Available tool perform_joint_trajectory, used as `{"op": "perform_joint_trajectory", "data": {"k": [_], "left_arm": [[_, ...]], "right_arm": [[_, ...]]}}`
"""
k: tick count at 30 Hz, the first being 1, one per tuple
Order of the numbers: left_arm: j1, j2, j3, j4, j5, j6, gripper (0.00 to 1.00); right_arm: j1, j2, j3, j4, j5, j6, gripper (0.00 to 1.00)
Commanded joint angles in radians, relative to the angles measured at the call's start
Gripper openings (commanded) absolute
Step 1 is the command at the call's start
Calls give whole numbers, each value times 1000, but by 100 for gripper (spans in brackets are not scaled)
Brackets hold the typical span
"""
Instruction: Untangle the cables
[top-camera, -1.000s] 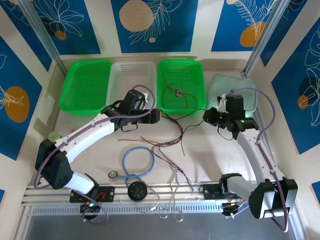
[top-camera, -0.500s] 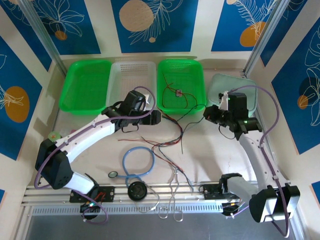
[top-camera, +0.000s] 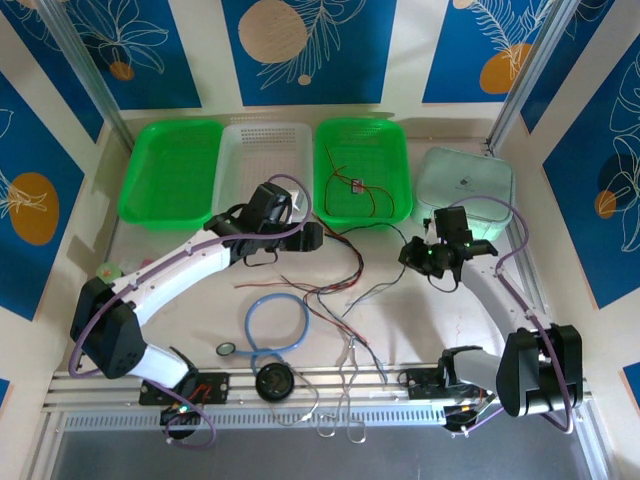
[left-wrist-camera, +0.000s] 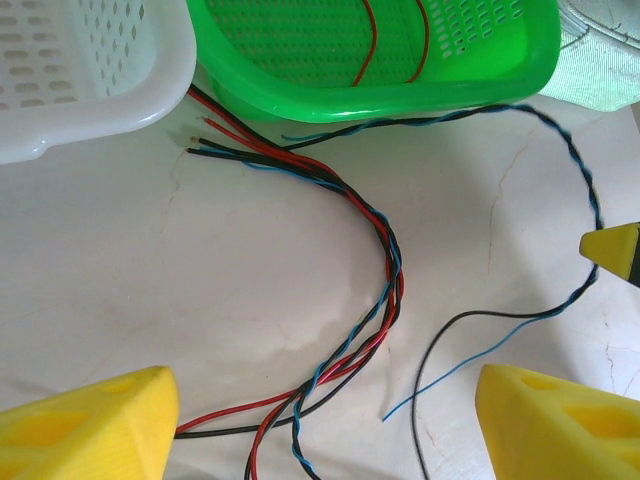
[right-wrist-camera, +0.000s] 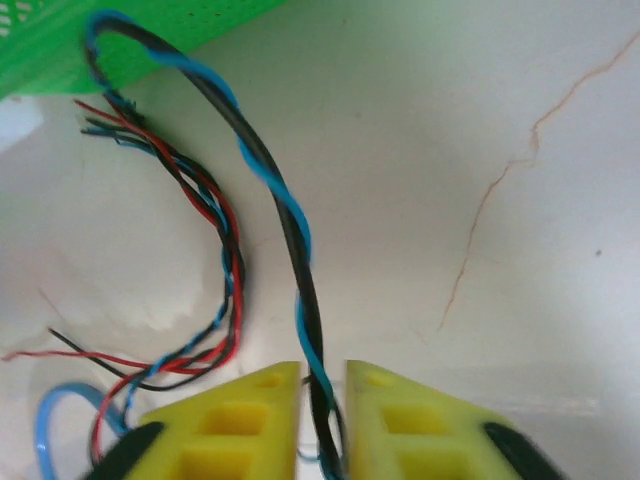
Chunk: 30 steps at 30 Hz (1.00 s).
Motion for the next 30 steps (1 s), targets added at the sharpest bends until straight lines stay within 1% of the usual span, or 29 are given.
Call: {"op": "perform_joint_trajectory", "data": {"k": [1, 4, 6, 7, 9, 11, 15, 19, 21, 24, 28, 30], "left_arm": [[-7, -21, -11, -10, 4, -6, 79], [-7, -23, -7, -17, 1, -5, 80], [-8, -28, -3, -27, -3, -1, 80], [-8, -30, -2, -33, -6, 2, 80], [-7, -34, -1, -44, -11, 6, 80], [-6, -42, -6, -53, -14, 8, 80], [5, -68, -26, -84, -23, 8, 80], [59, -137, -78, -111, -19, -7, 82], [95, -181, -118, -103, 0, -13, 82], [148, -237, -157, -114, 24, -11, 82], [192, -291, -187, -135, 30, -7, 82], [205, -308, -201, -138, 35, -9, 82]], "right_arm": [[6, -24, 60, -54, 42, -43, 31], [19, -56, 106, -110, 94, -65, 46], [40, -76, 131, -145, 129, -82, 52], [52, -86, 144, -163, 144, -88, 53], [85, -99, 159, -183, 127, -108, 53], [146, -105, 166, -195, 105, -114, 52], [333, -97, 146, -168, 60, -121, 50], [504, -53, 120, -118, 75, -165, 47], [554, -4, 123, -101, 72, -166, 46], [599, 95, 129, -64, 52, -136, 46], [648, 237, 145, 9, 4, -111, 52], [673, 303, 162, 28, 19, -113, 53]]}}
